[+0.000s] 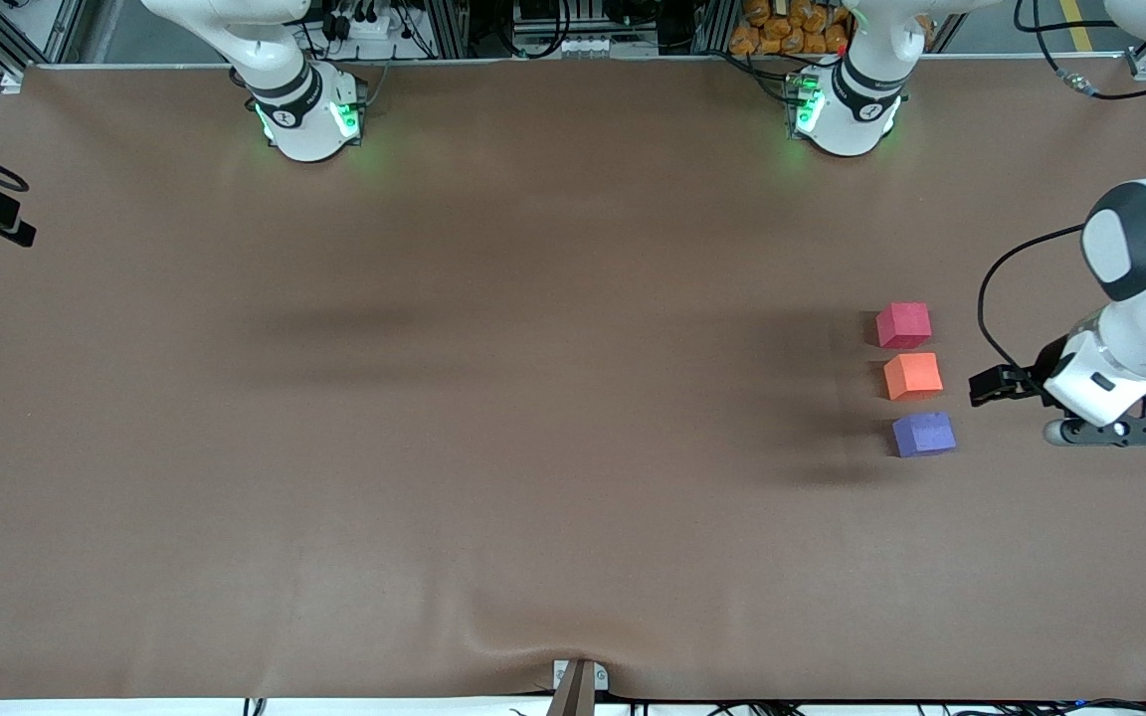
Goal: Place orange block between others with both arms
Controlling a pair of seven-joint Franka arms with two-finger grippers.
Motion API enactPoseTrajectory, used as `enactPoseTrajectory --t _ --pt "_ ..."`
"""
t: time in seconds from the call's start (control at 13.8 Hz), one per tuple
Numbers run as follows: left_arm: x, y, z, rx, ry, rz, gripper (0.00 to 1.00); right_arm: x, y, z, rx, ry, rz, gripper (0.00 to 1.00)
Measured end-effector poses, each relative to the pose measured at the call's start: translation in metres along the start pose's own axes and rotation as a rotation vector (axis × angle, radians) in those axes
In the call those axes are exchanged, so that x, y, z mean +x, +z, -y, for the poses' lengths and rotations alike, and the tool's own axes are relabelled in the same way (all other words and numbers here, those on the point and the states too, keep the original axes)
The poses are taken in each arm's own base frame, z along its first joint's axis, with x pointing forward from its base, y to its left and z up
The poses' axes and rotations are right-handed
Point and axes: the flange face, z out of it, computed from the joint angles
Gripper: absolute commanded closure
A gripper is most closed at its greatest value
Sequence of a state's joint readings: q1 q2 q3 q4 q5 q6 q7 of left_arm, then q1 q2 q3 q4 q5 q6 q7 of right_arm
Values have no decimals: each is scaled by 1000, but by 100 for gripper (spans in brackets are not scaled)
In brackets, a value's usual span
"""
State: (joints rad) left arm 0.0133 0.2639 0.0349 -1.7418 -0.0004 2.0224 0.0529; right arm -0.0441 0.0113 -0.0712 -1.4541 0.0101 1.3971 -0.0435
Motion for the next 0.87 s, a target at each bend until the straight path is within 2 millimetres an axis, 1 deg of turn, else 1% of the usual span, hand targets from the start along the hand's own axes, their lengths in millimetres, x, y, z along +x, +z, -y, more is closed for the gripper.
enactPoseTrajectory --t 0.22,0.36,0.51,0.65,0.87 --pt "11 -49 -1 1 3 -27 0 0 0 0 0 0 0 0" --pt "14 -69 -1 1 4 -46 0 0 0 0 0 0 0 0" --pt "13 -84 -6 -1 11 -68 0 0 0 0 0 0 0 0" --pt "7 -106 -12 -5 22 -87 0 0 0 0 0 0 0 0" --pt "-13 -150 -19 -7 32 -112 0 0 0 0 0 0 0 0"
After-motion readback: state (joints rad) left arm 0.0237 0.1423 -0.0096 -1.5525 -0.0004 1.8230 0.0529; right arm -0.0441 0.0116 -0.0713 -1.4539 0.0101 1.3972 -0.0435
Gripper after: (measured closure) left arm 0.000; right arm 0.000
